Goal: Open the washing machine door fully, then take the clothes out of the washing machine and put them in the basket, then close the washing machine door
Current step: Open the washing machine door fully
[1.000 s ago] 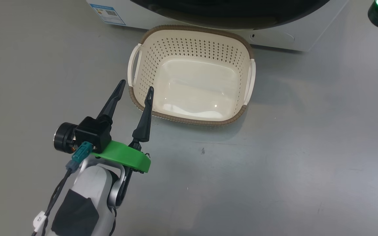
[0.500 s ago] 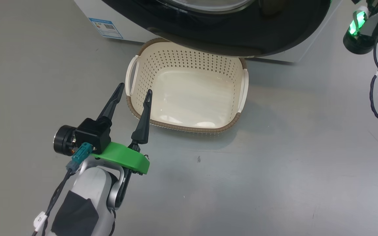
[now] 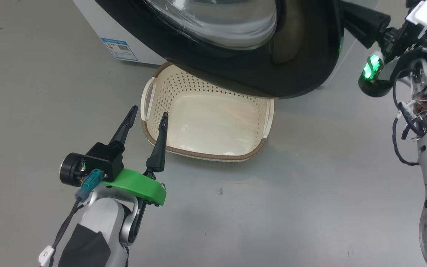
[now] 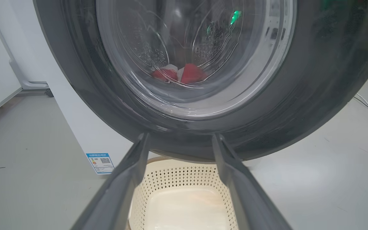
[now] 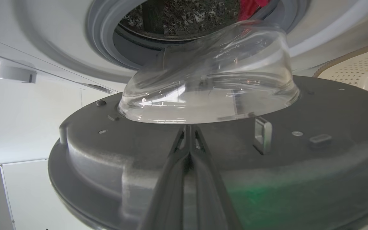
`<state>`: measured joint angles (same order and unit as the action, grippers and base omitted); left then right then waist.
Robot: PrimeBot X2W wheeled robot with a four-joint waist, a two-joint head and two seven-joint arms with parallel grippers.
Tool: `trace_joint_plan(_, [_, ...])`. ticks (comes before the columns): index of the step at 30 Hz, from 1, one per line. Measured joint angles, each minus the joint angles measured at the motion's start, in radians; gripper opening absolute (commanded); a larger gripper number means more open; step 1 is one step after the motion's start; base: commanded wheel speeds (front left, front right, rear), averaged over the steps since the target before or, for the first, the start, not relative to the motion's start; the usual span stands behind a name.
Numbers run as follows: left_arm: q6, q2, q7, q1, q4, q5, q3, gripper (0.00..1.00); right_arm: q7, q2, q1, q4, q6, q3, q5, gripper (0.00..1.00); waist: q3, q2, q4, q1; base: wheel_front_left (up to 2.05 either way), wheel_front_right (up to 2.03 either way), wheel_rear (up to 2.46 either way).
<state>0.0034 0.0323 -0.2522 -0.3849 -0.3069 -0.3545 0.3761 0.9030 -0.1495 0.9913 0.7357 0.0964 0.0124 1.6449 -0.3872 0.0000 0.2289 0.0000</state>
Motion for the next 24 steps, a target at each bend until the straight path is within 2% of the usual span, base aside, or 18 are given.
trace_joint_plan(10, [0.0,0.0,0.0,0.032,-0.012,0.002,-0.007,1.0,0.058,0.033,-0.097,-0.031,0.016,-0.029,0.016,0.0,0.052,0.0,-0.003,0.0,0.0,0.0,0.0])
trace_joint_plan(24, [-0.002,0.0,0.0,0.081,-0.036,0.002,-0.013,1.0,0.114,0.069,-0.239,-0.116,0.017,-0.081,0.037,0.0,0.128,0.0,0.001,0.0,0.0,0.0,0.0])
